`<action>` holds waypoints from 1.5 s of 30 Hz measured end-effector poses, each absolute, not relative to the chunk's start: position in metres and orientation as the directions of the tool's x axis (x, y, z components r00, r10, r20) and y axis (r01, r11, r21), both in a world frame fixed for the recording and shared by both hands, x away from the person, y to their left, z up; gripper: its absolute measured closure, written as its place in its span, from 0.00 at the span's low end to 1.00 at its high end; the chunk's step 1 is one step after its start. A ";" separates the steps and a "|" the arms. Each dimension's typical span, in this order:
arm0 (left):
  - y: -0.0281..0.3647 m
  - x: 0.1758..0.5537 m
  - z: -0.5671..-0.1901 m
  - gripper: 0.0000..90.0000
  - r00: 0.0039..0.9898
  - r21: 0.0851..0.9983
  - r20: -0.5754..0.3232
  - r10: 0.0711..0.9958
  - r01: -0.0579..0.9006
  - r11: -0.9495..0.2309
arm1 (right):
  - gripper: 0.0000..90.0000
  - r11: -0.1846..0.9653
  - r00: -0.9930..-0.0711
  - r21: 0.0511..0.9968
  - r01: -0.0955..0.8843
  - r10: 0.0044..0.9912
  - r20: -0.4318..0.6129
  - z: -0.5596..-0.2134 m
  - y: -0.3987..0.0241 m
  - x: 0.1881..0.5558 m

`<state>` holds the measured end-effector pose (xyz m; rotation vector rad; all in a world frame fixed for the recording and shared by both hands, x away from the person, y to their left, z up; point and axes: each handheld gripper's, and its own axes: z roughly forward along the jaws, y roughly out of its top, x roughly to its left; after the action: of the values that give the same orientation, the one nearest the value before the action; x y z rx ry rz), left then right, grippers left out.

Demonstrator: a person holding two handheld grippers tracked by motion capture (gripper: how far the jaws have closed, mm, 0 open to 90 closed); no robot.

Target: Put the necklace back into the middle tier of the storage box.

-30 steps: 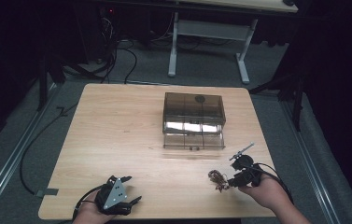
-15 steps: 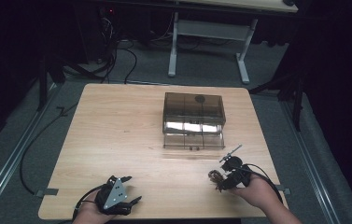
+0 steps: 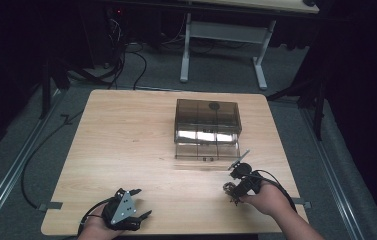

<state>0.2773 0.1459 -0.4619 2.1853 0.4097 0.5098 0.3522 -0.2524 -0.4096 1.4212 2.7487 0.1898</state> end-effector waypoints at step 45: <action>0.146 0.277 -0.462 0.28 0.865 0.791 0.222 0.450 0.110 -0.602 | 0.88 0.620 -0.631 0.215 0.754 0.775 -0.022 -0.357 -0.244 0.371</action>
<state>0.2769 0.1460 -0.4617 2.1875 0.4037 0.5122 0.3709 -0.2443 -0.3569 1.2916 2.7254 0.2814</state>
